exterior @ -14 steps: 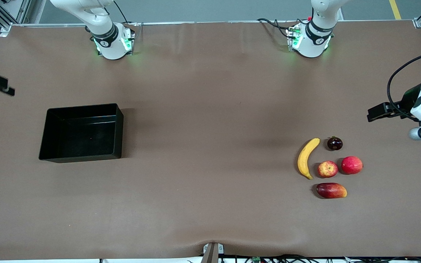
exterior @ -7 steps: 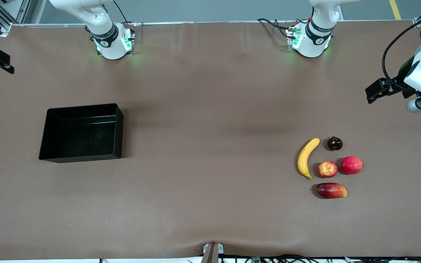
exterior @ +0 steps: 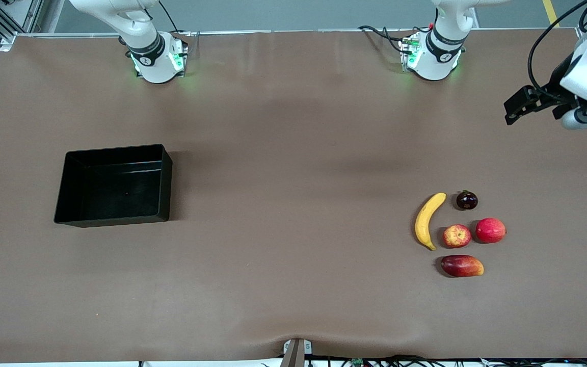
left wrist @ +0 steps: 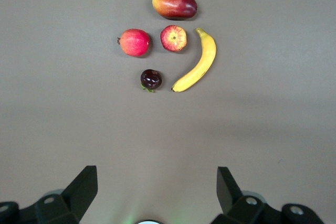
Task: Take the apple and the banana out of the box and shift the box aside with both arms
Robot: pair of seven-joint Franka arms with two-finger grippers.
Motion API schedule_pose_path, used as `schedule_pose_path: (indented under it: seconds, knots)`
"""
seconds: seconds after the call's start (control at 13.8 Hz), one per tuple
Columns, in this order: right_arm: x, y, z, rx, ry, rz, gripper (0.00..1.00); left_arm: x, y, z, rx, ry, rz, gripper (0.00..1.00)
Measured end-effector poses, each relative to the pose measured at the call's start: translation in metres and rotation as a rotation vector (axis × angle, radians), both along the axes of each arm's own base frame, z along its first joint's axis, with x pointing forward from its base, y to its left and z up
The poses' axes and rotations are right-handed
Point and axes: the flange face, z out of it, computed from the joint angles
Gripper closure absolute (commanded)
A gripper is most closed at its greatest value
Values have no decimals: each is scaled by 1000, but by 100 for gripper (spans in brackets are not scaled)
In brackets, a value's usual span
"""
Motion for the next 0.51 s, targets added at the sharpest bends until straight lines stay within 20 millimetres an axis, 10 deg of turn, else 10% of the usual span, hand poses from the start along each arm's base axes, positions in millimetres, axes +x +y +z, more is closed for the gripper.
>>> schedule_pose_path:
  seconds: [0.51]
  knots:
    - [9,8,0,34,11,-108,0,1,23,-4,-5,6,-9,0]
